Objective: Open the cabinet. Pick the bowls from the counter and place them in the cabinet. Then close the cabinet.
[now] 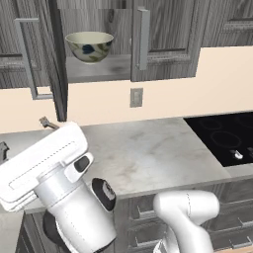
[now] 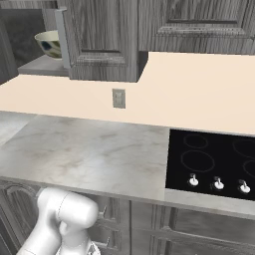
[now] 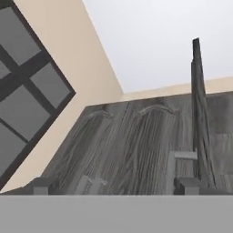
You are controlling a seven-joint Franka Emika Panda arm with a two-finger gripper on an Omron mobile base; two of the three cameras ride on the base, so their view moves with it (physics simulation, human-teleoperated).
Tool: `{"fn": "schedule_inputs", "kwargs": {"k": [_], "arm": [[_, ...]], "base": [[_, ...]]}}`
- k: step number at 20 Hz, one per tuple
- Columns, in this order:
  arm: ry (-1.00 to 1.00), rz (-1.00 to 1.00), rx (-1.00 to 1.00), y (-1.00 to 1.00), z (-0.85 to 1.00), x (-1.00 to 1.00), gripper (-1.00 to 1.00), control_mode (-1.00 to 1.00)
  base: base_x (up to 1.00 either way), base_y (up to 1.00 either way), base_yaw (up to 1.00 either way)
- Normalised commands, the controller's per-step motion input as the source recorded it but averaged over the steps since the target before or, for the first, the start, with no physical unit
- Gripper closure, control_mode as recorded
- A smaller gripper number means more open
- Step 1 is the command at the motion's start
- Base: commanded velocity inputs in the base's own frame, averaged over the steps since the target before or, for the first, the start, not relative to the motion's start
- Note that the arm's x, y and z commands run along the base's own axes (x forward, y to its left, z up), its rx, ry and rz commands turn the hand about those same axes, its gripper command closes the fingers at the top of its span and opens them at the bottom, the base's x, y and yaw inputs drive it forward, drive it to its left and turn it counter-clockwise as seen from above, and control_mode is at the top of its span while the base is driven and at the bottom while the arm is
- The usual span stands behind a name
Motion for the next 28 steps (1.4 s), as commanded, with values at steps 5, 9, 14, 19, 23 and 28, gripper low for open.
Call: {"fn": "schedule_inputs", "kwargs": {"k": [5, 9, 14, 19, 23, 28], "arm": [[0.19, -0.16, -0.09, 0.15, 0.06, 0.00, -1.00, -1.00], [0.38, -0.25, -0.07, 0.26, 0.00, 0.10, -1.00, -1.00], [0.37, -0.27, -0.05, 0.07, 0.00, 0.19, -1.00, -1.00], [0.12, -0.14, -0.02, -0.02, -0.11, 0.34, -1.00, -1.00], [-0.03, -0.01, 0.00, -0.02, -0.33, 0.32, -1.00, -1.00], [-0.05, 0.00, 0.00, -0.01, -0.31, 0.47, -1.00, -1.00]], "base": [[0.00, 0.00, 0.00], [0.00, 0.00, 0.00], [0.00, 0.00, 0.00], [0.00, 0.00, 0.00], [0.00, 0.00, 0.00], [0.00, 0.00, 0.00]]}}
